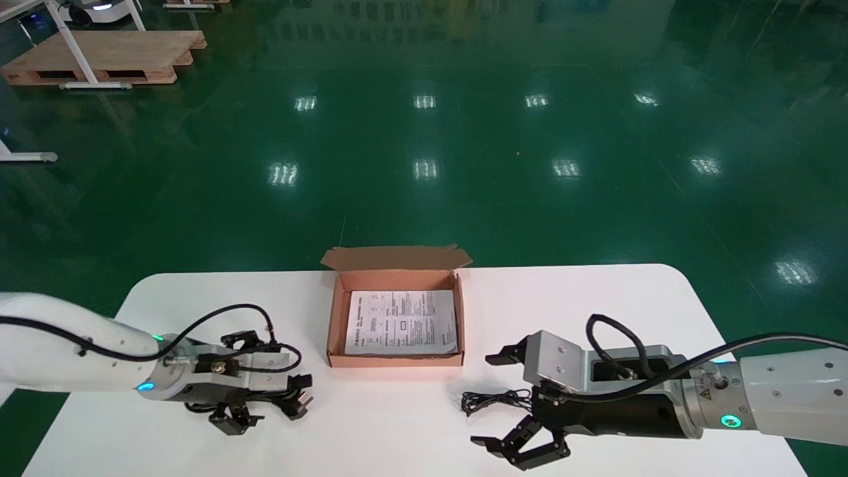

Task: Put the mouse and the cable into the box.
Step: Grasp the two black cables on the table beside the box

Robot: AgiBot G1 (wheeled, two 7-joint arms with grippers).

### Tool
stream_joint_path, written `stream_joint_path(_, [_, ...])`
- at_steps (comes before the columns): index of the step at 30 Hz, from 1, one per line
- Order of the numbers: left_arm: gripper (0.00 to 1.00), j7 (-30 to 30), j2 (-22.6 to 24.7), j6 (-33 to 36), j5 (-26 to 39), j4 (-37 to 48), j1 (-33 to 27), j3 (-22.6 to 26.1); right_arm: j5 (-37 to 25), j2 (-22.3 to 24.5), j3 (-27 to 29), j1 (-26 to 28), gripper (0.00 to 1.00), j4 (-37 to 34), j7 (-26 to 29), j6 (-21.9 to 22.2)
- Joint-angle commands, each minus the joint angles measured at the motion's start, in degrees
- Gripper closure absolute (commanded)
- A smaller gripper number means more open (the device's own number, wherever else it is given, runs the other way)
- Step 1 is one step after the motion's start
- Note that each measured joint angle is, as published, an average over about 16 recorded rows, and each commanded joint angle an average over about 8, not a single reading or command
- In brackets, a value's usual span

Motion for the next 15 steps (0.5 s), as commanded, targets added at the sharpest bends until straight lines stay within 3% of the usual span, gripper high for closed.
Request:
stream_joint_path(1, [0.0, 0.6, 1.5, -2.1, 1.4, 2.7, 0.0, 0.5, -0.1, 0.3, -0.1, -0.1, 0.0, 0.2, 0.5, -0.2])
stream_joint_path(9, [0.0, 3.6, 4.3, -3.9, 2.1, 10.3, -1.9, 1.2, -2.9, -1.3, -1.3, -0.5, 0.0, -0.3, 0.3, 2.1])
stream_joint_path(15, [0.0, 5.7, 5.2, -4.2, 1.4, 13.8, -3.0, 1.0, -11.4, -7.2, -4.9, 0.0, 0.0, -5.7, -2.3, 9.2])
